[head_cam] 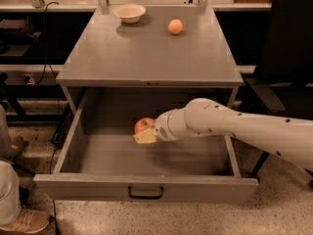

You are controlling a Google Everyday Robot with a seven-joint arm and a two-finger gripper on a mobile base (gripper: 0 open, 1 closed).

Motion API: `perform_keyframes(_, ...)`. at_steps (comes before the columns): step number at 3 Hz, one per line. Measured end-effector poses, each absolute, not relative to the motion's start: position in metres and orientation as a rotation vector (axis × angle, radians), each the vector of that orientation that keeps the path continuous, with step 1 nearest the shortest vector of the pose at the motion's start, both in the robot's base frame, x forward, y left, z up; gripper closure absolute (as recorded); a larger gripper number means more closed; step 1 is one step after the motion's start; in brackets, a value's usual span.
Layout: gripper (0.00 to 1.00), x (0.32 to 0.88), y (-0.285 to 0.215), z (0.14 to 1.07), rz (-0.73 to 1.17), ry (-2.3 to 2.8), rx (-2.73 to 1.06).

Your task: Place apple into top drawer

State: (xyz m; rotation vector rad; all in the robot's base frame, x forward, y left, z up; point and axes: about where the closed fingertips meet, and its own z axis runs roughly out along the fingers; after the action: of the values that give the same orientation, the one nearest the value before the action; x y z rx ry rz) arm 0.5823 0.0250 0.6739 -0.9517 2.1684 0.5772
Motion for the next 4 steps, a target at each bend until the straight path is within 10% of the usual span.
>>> perform_keyframes(2, 0.15, 0.5814, 0.0278, 0.6735, 0.58, 2.167, -0.958)
perform_keyframes(4, 0.0, 0.5809, 0.029, 0.6734, 0.581, 2.167, -0.96)
